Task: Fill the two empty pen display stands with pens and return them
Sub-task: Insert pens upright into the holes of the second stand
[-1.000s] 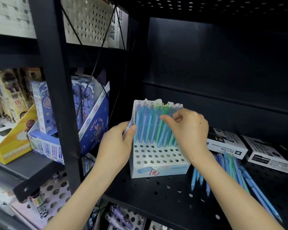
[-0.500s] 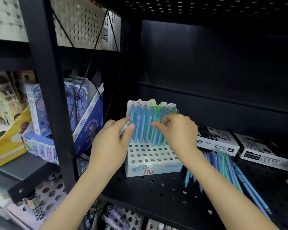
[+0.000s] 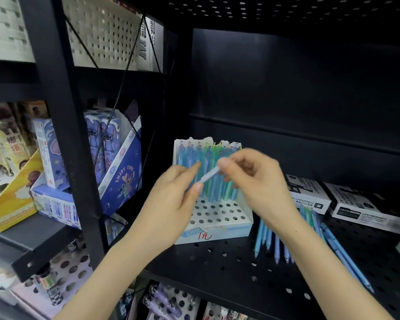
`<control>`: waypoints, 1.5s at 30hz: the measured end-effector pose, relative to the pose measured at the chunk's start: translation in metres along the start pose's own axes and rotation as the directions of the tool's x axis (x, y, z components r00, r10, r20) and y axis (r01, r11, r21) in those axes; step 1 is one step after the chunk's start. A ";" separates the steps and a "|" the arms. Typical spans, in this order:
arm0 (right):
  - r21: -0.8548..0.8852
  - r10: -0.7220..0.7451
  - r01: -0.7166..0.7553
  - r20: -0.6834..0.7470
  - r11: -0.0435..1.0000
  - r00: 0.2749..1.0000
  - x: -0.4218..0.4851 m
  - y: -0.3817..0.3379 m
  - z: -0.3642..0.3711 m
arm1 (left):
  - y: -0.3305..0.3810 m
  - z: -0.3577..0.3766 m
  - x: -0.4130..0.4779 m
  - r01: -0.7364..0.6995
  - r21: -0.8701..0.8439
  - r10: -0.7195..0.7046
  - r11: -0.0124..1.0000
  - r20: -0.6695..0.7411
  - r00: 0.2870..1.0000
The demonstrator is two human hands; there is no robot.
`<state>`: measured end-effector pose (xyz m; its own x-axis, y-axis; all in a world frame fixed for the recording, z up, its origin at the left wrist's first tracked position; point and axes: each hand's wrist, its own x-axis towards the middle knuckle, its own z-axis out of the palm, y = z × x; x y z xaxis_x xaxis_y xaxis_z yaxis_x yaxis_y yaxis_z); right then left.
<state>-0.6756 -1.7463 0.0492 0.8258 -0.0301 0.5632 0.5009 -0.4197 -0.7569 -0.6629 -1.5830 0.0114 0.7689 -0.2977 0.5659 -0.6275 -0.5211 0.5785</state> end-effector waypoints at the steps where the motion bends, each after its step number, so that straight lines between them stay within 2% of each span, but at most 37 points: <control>1: 0.048 0.002 0.001 -0.062 0.999 0.998 0.002 -0.001 -0.005 | -0.004 -0.001 -0.001 0.012 0.014 -0.011 1.000 -0.038 0.999; 3: 0.080 -0.005 0.019 -0.172 0.997 0.985 0.006 -0.002 -0.014 | -0.013 -0.001 -0.002 0.056 0.024 -0.053 0.998 -0.110 0.993; 5: -0.013 -0.024 0.022 -0.218 1.000 0.976 0.010 -0.001 -0.016 | -0.023 0.001 -0.003 0.111 -0.004 -0.110 0.994 -0.134 0.985; 10: -0.232 -0.056 0.004 -0.220 0.973 0.974 0.017 0.013 -0.001 | -0.041 0.012 -0.002 0.226 -0.083 -0.230 0.971 -0.041 0.972; 13: -0.286 -0.101 0.038 -0.209 0.957 0.973 0.021 0.019 0.008 | -0.045 0.017 -0.003 0.247 -0.153 -0.249 0.957 0.010 0.969; 16: -0.338 -0.112 0.043 -0.187 0.940 0.976 0.023 0.025 0.017 | -0.049 0.020 -0.005 0.244 -0.197 -0.251 0.949 -0.008 0.968; 21: -0.527 -0.126 0.014 -0.177 0.850 0.976 0.031 0.027 0.025 | -0.051 0.023 -0.009 0.221 -0.228 -0.233 0.948 -0.027 0.972; 25: -0.626 -0.089 -0.009 -0.126 0.780 0.988 0.037 0.028 0.032 | -0.051 0.027 -0.014 0.201 -0.190 -0.215 0.961 -0.052 0.975; 29: -0.636 -0.074 -0.018 -0.118 0.771 0.990 0.035 0.027 0.032 | -0.049 0.031 -0.015 0.145 -0.097 -0.153 0.985 -0.076 0.985; 34: -0.596 -0.105 -0.050 -0.223 0.801 0.969 0.005 0.027 -0.001 | -0.049 0.032 -0.015 0.097 0.118 -0.080 0.988 -0.144 0.986; 37: -0.673 -0.021 -0.164 -0.258 0.721 0.966 -0.017 0.041 -0.048 | -0.043 0.034 -0.014 0.094 0.255 -0.031 0.962 -0.242 0.970; 41: -0.763 0.182 -0.383 -0.339 0.521 0.923 -0.050 0.071 -0.113 | -0.007 0.040 -0.009 -0.024 0.281 0.120 0.959 -0.328 0.937; 43: -0.770 0.267 -0.450 -0.364 0.453 0.892 -0.068 0.082 -0.137 | 0.015 0.049 -0.008 -0.117 0.257 0.199 0.959 -0.323 0.925; 45: -0.767 0.339 -0.490 -0.369 0.415 0.865 -0.083 0.090 -0.153 | 0.034 0.063 -0.006 -0.179 0.191 0.225 0.965 -0.253 0.941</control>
<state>-0.7385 -1.9204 -0.0149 0.7885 -0.5033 0.3536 -0.3952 -0.8550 -0.3358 -0.6812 -1.6495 -0.0095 0.5513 -0.1946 0.8113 -0.7198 -0.6025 0.3447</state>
